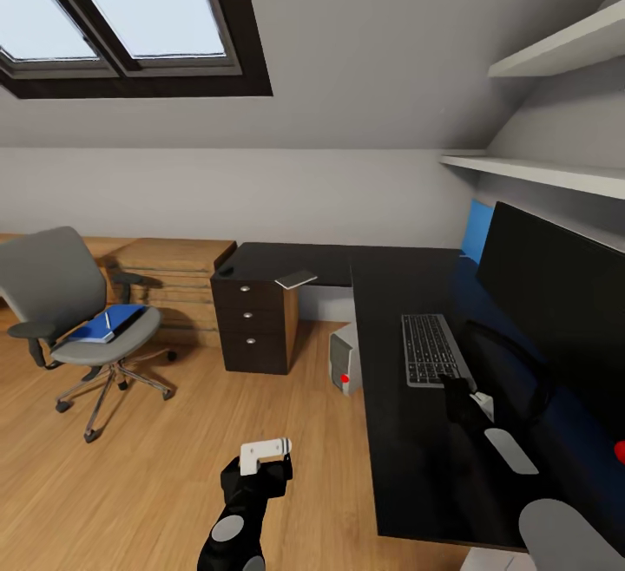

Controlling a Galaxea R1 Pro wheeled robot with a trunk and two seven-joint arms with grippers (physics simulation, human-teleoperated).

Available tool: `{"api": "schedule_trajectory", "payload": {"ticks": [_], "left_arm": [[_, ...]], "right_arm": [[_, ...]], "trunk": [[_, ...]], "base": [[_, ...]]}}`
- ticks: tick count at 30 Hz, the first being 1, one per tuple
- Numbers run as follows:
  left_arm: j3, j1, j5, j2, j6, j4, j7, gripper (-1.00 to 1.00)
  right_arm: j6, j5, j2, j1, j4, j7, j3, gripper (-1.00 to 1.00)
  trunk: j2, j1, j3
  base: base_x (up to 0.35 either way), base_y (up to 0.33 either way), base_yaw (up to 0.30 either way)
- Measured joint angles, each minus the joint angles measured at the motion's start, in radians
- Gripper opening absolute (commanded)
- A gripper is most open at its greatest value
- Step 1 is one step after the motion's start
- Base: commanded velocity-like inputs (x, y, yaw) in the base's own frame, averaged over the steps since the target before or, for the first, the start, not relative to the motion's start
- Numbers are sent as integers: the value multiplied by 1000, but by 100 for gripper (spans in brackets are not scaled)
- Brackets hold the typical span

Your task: In the bedroom, organize the workspace by keeping the computer under the desk, ensuring the monitor is on the desk, placing the keyboard on the desk next to the monitor, placing the mouse on the desk next to the keyboard, moving the folder from the swivel chair onto the desk next to the mouse, stacking the notebook on top of the folder with the pen on top of the notebook, and positioning the swivel chair next to the desk.

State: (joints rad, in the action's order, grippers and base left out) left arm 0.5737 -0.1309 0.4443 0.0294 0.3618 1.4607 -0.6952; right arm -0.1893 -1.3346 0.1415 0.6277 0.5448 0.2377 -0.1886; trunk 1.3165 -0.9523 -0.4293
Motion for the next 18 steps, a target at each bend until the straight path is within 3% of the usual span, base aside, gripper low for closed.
{"api": "schedule_trajectory", "payload": {"ticks": [7, 8, 18], "left_arm": [[-1, 0, 0, 0, 0, 0, 0, 100], [-1, 0, 0, 0, 0, 0, 0, 100], [-3, 0, 0, 0, 0, 0, 0, 100]], "right_arm": [[0, -10, 0, 1, -3, 0, 2, -100], [1, -11, 0, 1, -3, 0, 3, 100], [-1, 0, 1, 0, -8, -3, 1, 100]], "trunk": [[0, 0, 0], [0, 0, 0], [0, 0, 0]], "base": [[0, 0, 0], [0, 0, 0], [0, 0, 0]]}}
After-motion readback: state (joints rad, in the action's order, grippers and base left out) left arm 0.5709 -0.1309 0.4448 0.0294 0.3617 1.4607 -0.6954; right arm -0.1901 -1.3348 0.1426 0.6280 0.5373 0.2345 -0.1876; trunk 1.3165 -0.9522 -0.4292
